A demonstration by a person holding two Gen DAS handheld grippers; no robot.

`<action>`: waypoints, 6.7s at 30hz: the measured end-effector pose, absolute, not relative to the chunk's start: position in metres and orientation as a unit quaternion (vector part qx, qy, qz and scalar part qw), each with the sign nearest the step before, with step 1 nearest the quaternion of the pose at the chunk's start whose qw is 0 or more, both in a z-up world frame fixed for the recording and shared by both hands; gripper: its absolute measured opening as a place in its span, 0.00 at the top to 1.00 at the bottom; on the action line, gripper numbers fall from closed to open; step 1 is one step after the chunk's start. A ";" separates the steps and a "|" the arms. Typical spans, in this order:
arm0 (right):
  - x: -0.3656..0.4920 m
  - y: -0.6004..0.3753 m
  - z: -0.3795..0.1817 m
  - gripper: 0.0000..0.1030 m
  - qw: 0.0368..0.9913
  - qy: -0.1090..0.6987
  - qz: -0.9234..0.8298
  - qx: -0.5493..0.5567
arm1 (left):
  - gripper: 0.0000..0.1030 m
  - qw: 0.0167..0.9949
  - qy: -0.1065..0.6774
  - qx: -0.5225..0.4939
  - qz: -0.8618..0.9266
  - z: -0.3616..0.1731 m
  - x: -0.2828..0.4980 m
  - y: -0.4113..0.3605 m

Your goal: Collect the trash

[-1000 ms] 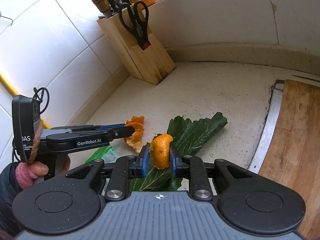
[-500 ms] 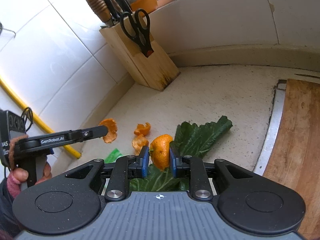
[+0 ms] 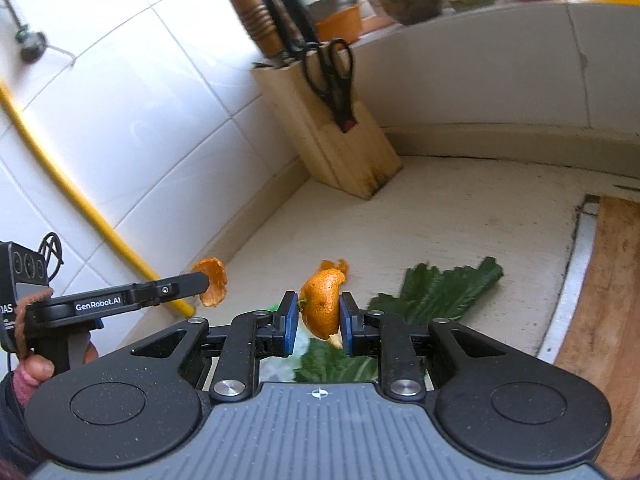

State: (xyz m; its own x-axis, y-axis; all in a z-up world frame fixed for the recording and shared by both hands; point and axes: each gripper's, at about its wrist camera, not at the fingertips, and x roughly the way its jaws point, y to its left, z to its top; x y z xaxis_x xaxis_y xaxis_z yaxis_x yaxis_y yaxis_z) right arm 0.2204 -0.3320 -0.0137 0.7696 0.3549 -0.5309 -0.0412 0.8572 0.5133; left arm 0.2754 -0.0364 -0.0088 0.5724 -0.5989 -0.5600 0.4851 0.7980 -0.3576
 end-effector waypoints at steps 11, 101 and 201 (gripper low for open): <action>0.213 -0.306 0.005 0.72 0.913 0.312 0.141 0.221 | 0.89 0.897 0.325 -0.098 -0.283 0.003 0.244 -0.007; 0.136 0.019 0.002 0.72 0.829 0.407 0.366 0.113 | 0.88 0.933 0.311 -0.175 -0.048 -0.058 0.040 0.263; 0.169 -0.171 -0.033 0.33 0.874 0.398 0.176 0.215 | 0.50 0.926 0.354 0.008 -0.134 -0.043 0.143 0.103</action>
State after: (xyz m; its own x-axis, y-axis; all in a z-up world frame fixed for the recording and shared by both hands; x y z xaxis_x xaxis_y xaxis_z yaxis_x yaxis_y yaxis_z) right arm 0.1689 -0.1713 -0.0328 0.6222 0.4786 -0.6196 -0.1360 0.8454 0.5165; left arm 0.1428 0.1026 -0.0428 0.7139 -0.2422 -0.6571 0.2534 0.9640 -0.0800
